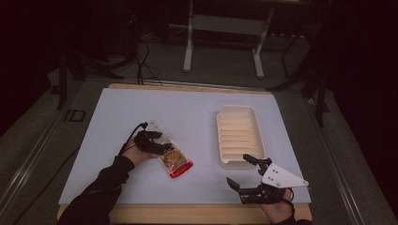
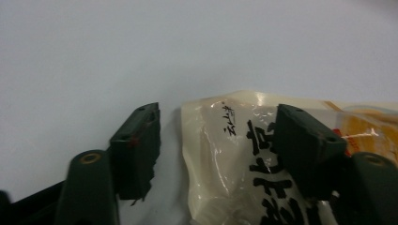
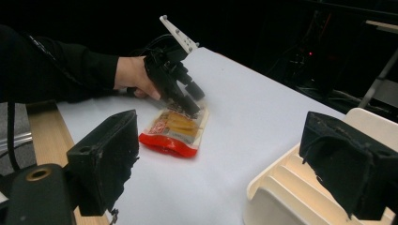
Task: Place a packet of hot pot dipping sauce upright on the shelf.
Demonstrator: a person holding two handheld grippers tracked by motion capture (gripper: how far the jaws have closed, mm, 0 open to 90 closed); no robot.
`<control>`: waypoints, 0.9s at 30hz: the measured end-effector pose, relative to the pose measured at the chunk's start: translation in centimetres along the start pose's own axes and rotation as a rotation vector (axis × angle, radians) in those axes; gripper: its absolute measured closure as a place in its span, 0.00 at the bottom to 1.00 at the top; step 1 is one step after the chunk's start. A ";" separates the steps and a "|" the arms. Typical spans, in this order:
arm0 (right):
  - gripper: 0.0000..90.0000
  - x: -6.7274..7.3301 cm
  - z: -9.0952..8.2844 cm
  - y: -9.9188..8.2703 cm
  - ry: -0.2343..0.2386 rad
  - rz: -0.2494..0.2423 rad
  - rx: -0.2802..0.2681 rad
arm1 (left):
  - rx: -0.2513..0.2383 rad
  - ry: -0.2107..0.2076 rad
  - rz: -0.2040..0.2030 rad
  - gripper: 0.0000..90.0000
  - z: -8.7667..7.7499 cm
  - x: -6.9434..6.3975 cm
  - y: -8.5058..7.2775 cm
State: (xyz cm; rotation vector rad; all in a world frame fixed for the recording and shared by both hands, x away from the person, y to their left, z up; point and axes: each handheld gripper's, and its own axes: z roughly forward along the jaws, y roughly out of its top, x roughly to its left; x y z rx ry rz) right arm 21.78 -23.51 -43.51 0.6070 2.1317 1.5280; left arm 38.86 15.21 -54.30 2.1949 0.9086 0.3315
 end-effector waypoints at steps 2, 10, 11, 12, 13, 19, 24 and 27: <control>0.14 0.1 0.0 0.0 0.006 -0.001 0.000 | 0.004 -0.001 0.015 0.46 -0.1 -0.4 0.1; 0.14 0.1 0.2 0.0 0.009 -0.005 0.008 | 0.000 -0.017 0.014 0.73 -0.4 -0.4 -0.1; 0.14 0.2 0.2 0.0 0.011 -0.007 0.011 | -0.005 -0.025 0.009 0.81 -0.4 -0.3 -0.1; 0.14 0.2 0.2 0.0 0.010 -0.008 0.013 | -0.007 -0.044 0.001 0.89 -0.4 -0.2 -0.2; 0.14 0.2 0.3 -0.1 0.011 -0.008 0.014 | -0.004 -0.041 0.005 0.94 -0.4 -0.3 -0.1; 0.14 0.1 0.3 -0.1 0.013 0.001 0.014 | 0.034 -0.028 0.021 0.99 -0.6 -0.7 0.7; 0.14 0.0 0.1 -0.1 0.003 0.004 0.011 | -0.010 -0.065 0.015 0.99 -1.8 -0.4 1.4; 0.14 -0.1 0.1 -0.1 0.000 0.013 0.008 | -0.043 -0.074 0.027 1.00 -2.8 -0.8 2.0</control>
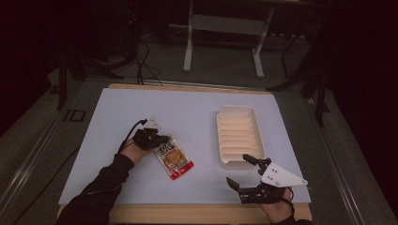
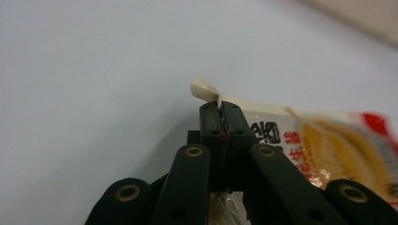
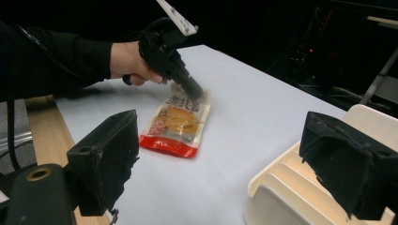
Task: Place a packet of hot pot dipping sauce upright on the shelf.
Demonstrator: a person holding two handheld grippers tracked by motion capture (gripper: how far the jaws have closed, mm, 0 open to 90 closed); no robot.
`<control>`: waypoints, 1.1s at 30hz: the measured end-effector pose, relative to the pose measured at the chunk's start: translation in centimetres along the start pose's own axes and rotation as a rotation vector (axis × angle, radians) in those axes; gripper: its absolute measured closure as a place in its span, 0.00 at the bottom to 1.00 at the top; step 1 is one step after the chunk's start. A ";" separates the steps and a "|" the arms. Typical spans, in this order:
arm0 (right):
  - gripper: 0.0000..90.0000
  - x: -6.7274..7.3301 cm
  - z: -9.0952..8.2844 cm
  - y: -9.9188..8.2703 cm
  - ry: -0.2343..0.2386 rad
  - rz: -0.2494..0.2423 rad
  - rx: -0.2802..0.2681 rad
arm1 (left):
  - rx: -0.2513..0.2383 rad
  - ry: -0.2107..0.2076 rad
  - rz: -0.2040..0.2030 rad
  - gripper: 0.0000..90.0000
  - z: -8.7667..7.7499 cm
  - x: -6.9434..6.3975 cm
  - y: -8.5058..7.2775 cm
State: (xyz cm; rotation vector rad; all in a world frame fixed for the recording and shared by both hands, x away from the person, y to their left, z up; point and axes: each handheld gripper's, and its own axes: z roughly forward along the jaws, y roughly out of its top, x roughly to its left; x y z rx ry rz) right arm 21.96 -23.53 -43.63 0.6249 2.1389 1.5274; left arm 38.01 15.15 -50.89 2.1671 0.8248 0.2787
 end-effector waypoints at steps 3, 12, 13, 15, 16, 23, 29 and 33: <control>0.14 -0.1 0.0 0.0 -0.004 0.002 0.000 | -0.024 -0.008 0.024 1.00 -0.9 -0.5 0.6; 0.12 0.0 0.1 -0.1 0.004 -0.005 0.003 | -0.076 -0.082 0.057 1.00 -2.9 -1.9 2.1; 0.12 0.0 0.1 -0.2 -0.002 -0.013 0.000 | -0.079 -0.087 0.070 1.00 -3.0 -2.0 2.2; 0.12 -0.1 0.2 -0.2 -0.009 -0.004 -0.001 | -0.083 -0.097 0.081 1.00 -3.2 -2.4 2.5; 0.12 -0.2 0.1 -0.3 -0.006 0.002 -0.004 | -0.084 -0.096 0.088 1.00 -3.3 -2.7 2.7; 0.16 -0.8 0.5 -0.6 0.037 0.009 -0.001 | -0.093 -0.119 0.139 1.00 -3.9 -4.4 3.7; 0.13 -0.8 0.2 -0.4 0.025 0.040 -0.033 | -0.098 -0.139 0.187 1.00 -4.6 -5.8 4.4; 0.15 -0.8 0.1 -0.3 0.005 0.028 -0.038 | -0.107 -0.171 0.193 1.00 -4.9 -6.3 4.5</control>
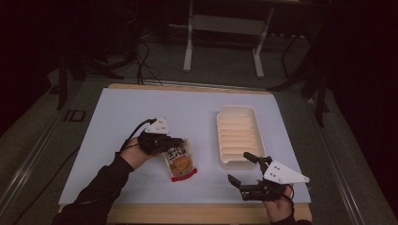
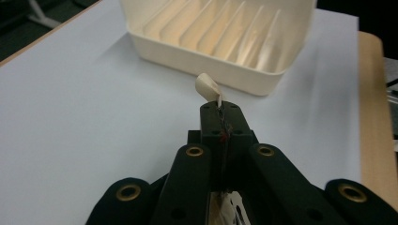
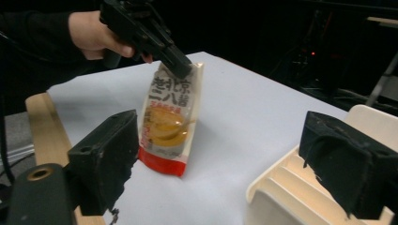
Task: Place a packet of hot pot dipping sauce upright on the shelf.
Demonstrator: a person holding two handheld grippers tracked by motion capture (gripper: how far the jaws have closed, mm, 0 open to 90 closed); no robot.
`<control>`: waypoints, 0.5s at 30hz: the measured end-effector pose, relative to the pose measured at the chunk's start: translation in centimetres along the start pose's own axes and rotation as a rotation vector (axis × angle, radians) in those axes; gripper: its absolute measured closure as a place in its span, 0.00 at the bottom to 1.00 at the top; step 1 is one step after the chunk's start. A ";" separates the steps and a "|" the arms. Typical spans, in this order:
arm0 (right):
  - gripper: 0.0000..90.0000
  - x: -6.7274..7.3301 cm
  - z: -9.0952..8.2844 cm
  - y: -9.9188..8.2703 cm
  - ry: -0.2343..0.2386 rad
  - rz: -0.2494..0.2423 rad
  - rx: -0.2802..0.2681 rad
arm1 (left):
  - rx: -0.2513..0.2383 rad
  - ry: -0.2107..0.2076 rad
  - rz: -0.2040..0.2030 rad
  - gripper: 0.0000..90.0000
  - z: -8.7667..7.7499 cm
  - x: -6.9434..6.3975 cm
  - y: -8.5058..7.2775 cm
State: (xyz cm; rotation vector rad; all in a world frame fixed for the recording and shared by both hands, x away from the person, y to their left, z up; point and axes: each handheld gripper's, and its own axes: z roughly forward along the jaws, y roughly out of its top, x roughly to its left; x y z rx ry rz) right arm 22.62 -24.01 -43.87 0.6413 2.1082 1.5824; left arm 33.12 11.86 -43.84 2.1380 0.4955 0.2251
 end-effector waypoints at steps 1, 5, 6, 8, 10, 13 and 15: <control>0.16 0.0 0.0 0.1 -0.001 -0.003 0.002 | -0.007 -0.010 0.000 1.00 -0.1 -0.1 0.0; 0.16 -0.2 0.1 0.2 -0.024 -0.042 0.027 | -0.022 -0.062 0.013 1.00 -0.5 -0.7 0.2; 0.15 -0.2 0.1 0.1 -0.030 -0.048 0.029 | -0.021 -0.069 0.022 1.00 -0.7 -0.8 0.3; 0.14 -0.2 0.3 0.2 -0.033 -0.050 0.045 | -0.029 -0.096 0.040 1.00 -0.9 -1.1 0.4; 0.14 -0.2 0.4 0.2 -0.013 -0.034 0.038 | -0.039 -0.120 0.058 1.00 -1.2 -1.4 0.5; 0.13 -0.1 0.4 0.6 0.003 -0.009 0.006 | -0.070 -0.151 0.061 1.00 -1.9 -1.5 0.8; 0.13 -0.2 0.4 1.0 0.030 0.030 -0.025 | -0.089 -0.156 0.069 1.00 -2.4 -1.6 1.1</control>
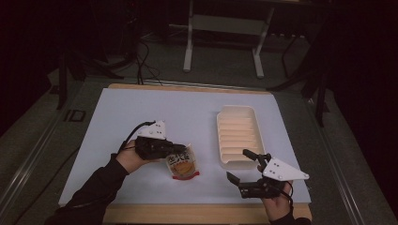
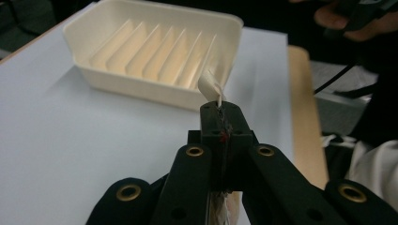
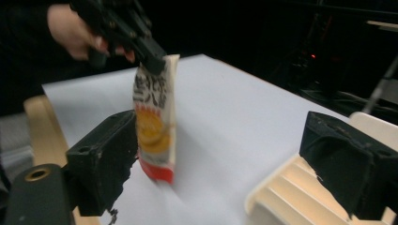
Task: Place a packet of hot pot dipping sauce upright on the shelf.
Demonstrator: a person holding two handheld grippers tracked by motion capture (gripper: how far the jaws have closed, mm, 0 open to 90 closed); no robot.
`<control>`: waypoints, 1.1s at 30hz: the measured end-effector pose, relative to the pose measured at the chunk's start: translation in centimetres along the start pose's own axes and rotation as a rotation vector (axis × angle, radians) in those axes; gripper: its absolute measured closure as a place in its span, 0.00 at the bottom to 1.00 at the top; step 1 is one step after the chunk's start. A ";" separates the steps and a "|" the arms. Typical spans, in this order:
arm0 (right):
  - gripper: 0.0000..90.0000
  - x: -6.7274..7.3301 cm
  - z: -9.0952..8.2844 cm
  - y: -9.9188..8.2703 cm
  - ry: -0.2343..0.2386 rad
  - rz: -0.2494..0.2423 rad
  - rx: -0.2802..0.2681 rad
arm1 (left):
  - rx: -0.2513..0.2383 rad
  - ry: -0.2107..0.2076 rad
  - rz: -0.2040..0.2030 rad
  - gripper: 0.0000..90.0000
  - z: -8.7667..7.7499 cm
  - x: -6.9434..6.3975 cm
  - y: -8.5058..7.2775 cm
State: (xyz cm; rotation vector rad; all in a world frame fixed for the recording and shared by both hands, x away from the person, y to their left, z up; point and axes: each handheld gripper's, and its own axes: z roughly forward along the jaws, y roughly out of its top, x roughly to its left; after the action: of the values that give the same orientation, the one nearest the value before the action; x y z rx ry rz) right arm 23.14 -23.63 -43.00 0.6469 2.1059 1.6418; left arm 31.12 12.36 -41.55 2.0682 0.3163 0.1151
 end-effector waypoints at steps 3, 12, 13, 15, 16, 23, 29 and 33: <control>0.13 -0.2 0.2 0.7 0.012 -0.010 0.003 | -0.030 -0.015 0.011 1.00 -0.5 -0.4 0.7; 0.12 -0.1 1.7 3.3 0.116 -0.001 -0.019 | -0.057 -0.037 0.052 1.00 -1.2 -1.8 3.2; 0.12 0.1 1.9 3.5 0.120 -0.011 -0.012 | -0.058 -0.041 0.056 1.00 -1.2 -2.0 3.5; 0.15 0.3 2.6 3.9 0.145 -0.023 0.008 | -0.057 -0.047 0.067 1.00 -1.2 -2.1 3.9; 0.16 0.4 2.9 4.1 0.151 -0.021 0.017 | -0.056 -0.048 0.067 1.00 -1.2 -2.2 4.1; 0.27 0.3 5.1 4.9 0.219 -0.019 0.083 | -0.067 -0.050 0.069 1.00 -1.4 -2.4 5.0; 0.46 0.1 6.4 5.1 0.282 0.000 0.111 | -0.076 -0.048 0.067 1.00 -1.1 -2.5 5.5; 0.63 -0.1 7.2 5.0 0.315 0.006 0.128 | -0.070 -0.049 0.073 1.00 -0.8 -2.6 5.8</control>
State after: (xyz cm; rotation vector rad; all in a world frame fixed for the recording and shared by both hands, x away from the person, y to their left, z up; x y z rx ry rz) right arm 27.88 -16.99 -39.80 0.4555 2.4479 1.7155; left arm 29.49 9.62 -36.01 2.0102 0.2040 0.1181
